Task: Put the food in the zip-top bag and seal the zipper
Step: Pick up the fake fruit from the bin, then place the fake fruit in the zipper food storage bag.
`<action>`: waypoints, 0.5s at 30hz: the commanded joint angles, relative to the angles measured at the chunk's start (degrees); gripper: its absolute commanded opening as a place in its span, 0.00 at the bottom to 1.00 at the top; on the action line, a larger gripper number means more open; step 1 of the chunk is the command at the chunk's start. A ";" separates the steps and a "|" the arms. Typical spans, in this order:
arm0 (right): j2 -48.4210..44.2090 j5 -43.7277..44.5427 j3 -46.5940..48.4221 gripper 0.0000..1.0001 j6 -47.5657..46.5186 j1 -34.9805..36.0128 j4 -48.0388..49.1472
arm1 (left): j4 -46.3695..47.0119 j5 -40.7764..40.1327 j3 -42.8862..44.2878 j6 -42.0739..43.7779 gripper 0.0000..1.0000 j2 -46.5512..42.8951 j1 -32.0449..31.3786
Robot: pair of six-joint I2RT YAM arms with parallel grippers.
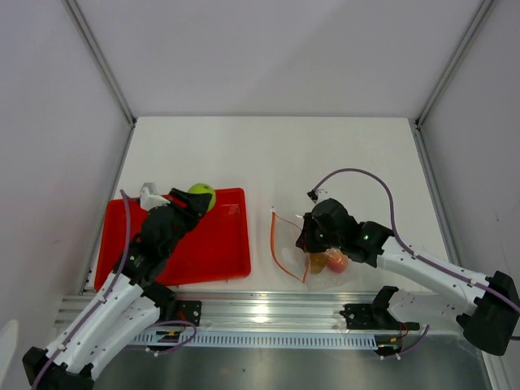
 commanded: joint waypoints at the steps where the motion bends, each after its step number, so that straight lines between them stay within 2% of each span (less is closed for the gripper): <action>1: -1.36 2.37 -0.21 0.00 2.10 0.89 -0.73 | 17.97 4.96 -1.85 8.36 0.01 1.01 -6.53; 5: -2.76 3.25 -0.65 0.00 2.98 1.51 -1.61 | 30.98 12.94 -0.99 15.11 0.00 8.90 -11.28; 8: -3.64 3.87 -0.65 0.00 3.51 1.60 -2.23 | 39.49 22.52 0.69 18.73 0.01 13.05 -14.79; 10: -4.35 4.13 -0.65 0.00 3.86 1.69 -2.58 | 42.07 28.05 1.22 21.11 0.01 16.13 -17.52; 15: -6.10 4.83 -0.39 0.00 4.56 2.13 -3.72 | 47.26 32.56 0.17 24.01 0.01 18.95 -23.67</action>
